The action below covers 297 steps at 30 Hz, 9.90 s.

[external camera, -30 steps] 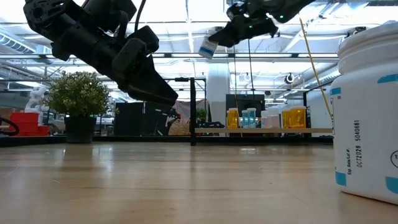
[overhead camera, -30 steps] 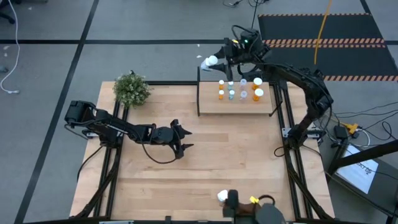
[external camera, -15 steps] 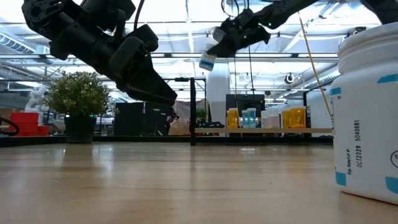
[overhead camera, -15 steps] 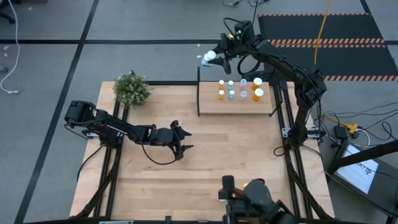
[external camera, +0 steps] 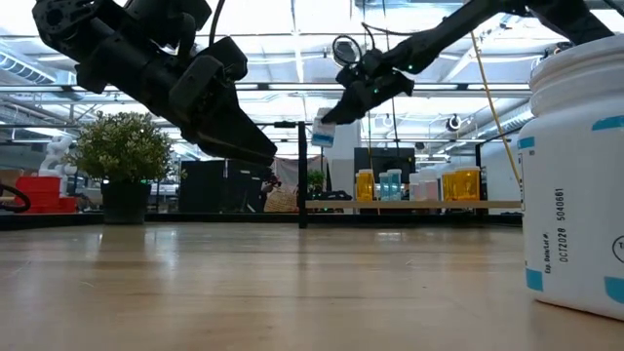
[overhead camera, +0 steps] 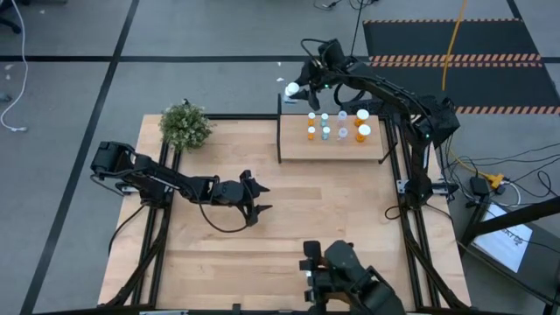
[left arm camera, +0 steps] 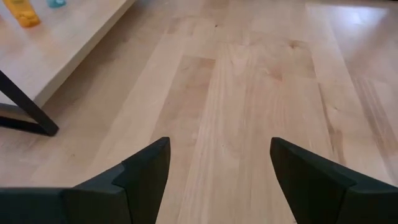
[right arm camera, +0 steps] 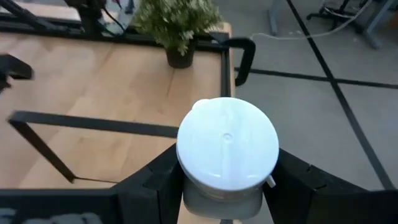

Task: Pick and place medicine bottles onto shelf by color
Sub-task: Put the top white pill bottle on the shelf, then put the white pill bottle on the shelf aligned with the other white pill bottle

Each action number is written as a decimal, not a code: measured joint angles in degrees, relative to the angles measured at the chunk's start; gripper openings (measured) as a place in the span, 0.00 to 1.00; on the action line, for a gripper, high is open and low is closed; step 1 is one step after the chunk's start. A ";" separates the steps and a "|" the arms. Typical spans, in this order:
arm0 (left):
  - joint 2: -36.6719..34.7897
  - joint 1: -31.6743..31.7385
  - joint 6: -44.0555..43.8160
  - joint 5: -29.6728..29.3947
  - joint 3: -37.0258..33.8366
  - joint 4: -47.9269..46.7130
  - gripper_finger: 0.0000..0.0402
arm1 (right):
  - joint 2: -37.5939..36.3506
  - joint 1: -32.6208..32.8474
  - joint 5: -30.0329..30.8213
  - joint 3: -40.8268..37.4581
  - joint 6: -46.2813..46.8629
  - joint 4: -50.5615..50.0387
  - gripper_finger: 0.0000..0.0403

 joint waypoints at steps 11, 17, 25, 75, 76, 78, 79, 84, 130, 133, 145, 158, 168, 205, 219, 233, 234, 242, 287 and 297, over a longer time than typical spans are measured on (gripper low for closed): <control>0.00 -0.03 -0.04 -0.02 0.00 -0.37 0.68 | 3.80 0.46 2.85 -0.02 -0.69 -3.56 0.43; 0.00 -0.76 -0.07 -0.12 0.00 -0.37 0.68 | 6.07 0.88 4.10 -0.02 -0.73 -4.18 0.43; 0.00 -0.74 -0.09 -0.11 0.00 -0.79 0.68 | 8.36 1.57 4.59 -0.04 -2.70 -4.23 0.43; 0.00 -0.70 -0.07 -0.81 0.00 -1.55 0.68 | 8.19 2.99 8.84 -8.66 -3.69 4.34 0.46; 0.00 -0.70 -0.07 -0.81 0.00 -1.55 0.68 | 8.19 2.99 8.88 -8.66 -3.68 4.35 0.46; 0.00 -0.70 -0.07 -0.81 0.00 -1.55 0.68 | 8.13 2.99 9.13 -8.66 -3.68 4.22 0.46; 0.00 -0.70 -0.07 -0.81 0.00 -1.55 0.68 | 8.02 2.99 9.87 -8.68 -3.68 4.15 0.46; 0.00 -0.70 -0.07 -0.81 0.00 -1.54 0.68 | 7.44 3.00 11.47 -8.70 -3.54 4.04 0.46; 0.00 -0.70 0.20 -0.79 0.00 -1.55 0.68 | 7.38 3.08 11.33 -8.72 -3.97 -0.36 0.53; 0.00 -0.70 0.20 -0.79 0.00 -1.55 0.68 | 7.33 3.08 11.31 -8.70 -3.97 -0.86 0.57; -0.02 -0.70 0.15 -0.79 0.00 -1.55 0.68 | 2.29 3.10 13.05 -8.68 -1.92 -3.57 0.58; -0.02 -1.10 -0.09 -0.79 0.02 -2.01 0.68 | -12.03 6.12 22.30 -8.68 1.16 -14.20 0.58; -0.02 -4.69 -1.88 -1.23 0.02 -1.34 0.68 | -34.81 21.06 37.22 -22.43 9.00 -14.98 0.58; 31.44 -28.54 -2.29 -15.21 44.72 -18.71 0.68 | -47.76 78.78 58.26 -59.78 52.38 11.45 0.58; 37.29 -30.10 -4.72 -20.74 54.66 -24.74 0.68 | -35.43 89.28 58.49 -59.76 61.05 16.61 0.58; 37.29 -29.15 -5.57 -20.75 54.66 -29.19 0.68 | -30.35 91.99 59.93 -62.82 61.23 29.84 0.58; 37.29 -29.02 -5.57 -20.74 54.66 -29.31 0.68 | -29.45 91.97 59.05 -62.82 60.71 31.33 0.58; 37.29 -28.77 -6.87 -20.76 54.66 -31.26 0.68 | -23.58 91.97 54.75 -62.89 59.31 37.15 0.59; 37.27 -30.10 -15.89 -21.21 54.66 -36.01 0.68 | -14.26 87.87 54.64 -62.84 47.26 52.89 0.43; 37.27 -30.40 -16.82 -21.27 54.65 -36.01 0.68 | -14.19 86.91 61.17 -62.86 47.48 52.69 0.43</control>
